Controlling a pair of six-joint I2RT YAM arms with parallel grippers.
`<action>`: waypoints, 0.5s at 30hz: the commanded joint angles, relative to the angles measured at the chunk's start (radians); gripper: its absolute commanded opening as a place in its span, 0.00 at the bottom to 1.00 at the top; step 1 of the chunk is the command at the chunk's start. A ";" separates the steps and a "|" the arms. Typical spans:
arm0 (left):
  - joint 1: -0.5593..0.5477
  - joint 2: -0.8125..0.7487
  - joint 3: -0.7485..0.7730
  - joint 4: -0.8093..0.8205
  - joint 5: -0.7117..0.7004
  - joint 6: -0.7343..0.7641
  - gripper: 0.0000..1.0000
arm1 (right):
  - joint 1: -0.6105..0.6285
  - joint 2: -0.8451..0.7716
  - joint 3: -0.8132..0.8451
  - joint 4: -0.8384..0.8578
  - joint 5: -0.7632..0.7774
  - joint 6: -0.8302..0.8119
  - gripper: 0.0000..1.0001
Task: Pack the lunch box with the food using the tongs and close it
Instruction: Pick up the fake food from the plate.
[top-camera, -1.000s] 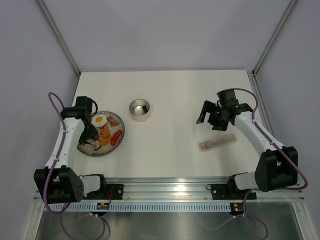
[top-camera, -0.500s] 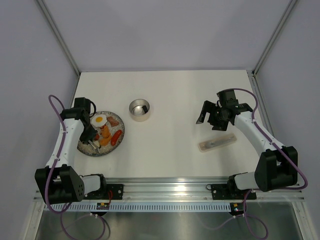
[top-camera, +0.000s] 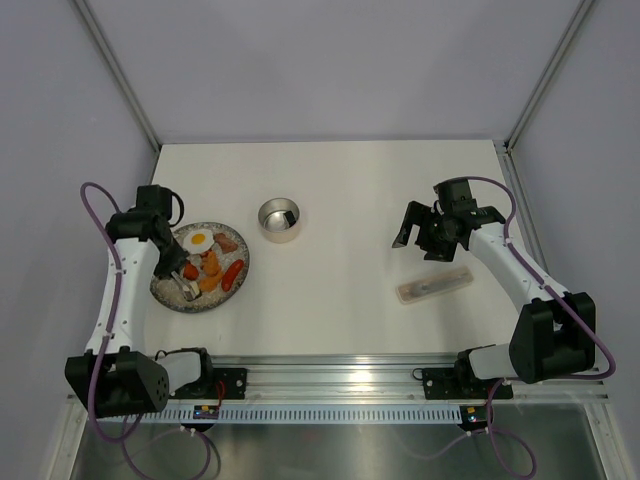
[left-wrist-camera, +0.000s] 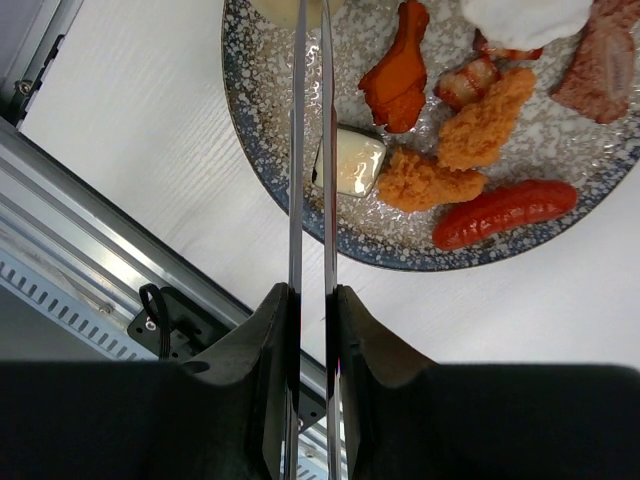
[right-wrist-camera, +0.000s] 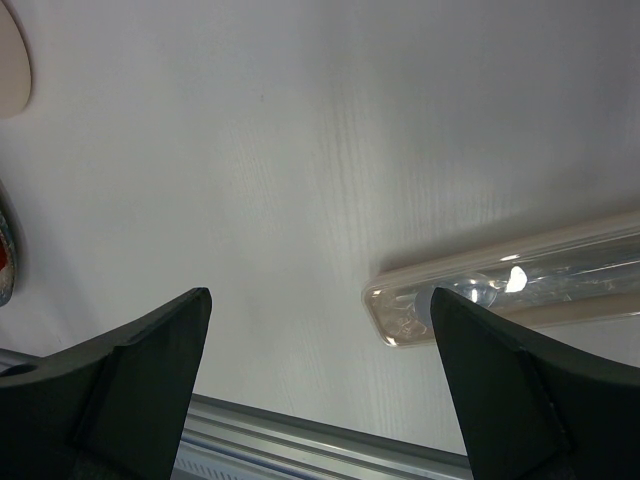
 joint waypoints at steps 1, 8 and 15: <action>0.005 -0.037 0.072 -0.035 0.002 0.022 0.00 | -0.003 -0.002 0.024 0.008 -0.005 -0.016 1.00; -0.001 -0.046 0.141 -0.037 0.097 0.045 0.00 | -0.003 -0.005 0.023 0.008 -0.009 -0.015 0.99; -0.171 0.007 0.266 -0.015 0.127 0.040 0.00 | -0.003 -0.011 0.020 0.012 -0.004 -0.004 1.00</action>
